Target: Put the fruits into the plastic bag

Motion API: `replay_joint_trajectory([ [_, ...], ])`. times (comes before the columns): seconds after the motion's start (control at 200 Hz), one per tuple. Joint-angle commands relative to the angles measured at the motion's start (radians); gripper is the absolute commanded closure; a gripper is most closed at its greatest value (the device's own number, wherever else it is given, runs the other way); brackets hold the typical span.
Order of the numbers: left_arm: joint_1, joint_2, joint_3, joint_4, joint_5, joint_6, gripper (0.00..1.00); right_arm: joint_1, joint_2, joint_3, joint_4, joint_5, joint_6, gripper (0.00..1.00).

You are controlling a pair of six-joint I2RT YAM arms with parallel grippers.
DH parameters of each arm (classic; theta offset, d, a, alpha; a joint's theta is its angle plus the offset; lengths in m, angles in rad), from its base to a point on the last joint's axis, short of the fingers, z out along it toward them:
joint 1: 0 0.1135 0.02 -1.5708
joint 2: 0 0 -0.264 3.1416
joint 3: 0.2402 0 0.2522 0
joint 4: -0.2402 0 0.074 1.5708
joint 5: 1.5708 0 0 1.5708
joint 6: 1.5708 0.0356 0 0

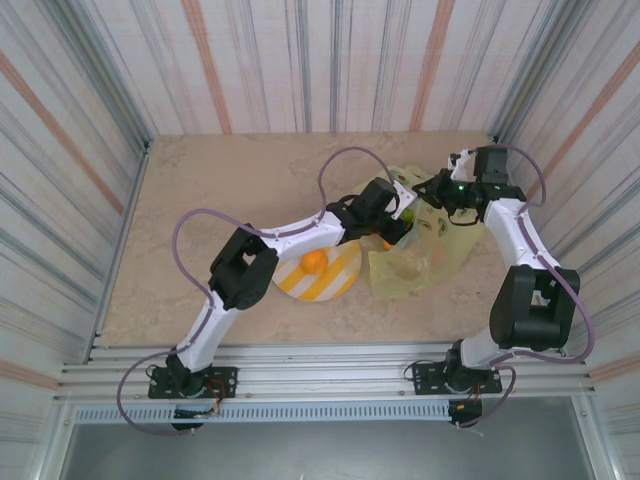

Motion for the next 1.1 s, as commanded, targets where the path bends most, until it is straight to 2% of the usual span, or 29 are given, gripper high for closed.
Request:
replay_joint_trajectory([
  [0.0, 0.005, -0.077, -0.031, 0.012, 0.023, 0.023, 0.06, -0.012, -0.001, -0.003, -0.032, -0.025, -0.029, 1.00],
  [0.431, 0.013, -0.242, -0.193, 0.015, 0.019, 0.075, 0.09, -0.014, 0.020, -0.003, -0.042, -0.004, -0.049, 1.00],
  [0.762, 0.034, -0.407, -0.374, 0.010, 0.100, 0.168, 0.16, -0.019, 0.028, -0.014, -0.041, -0.002, -0.058, 1.00],
  [1.097, 0.087, -0.639, -0.640, 0.046, 0.132, 0.160, 0.16, -0.020, 0.038, -0.022, -0.024, -0.008, -0.055, 1.00],
])
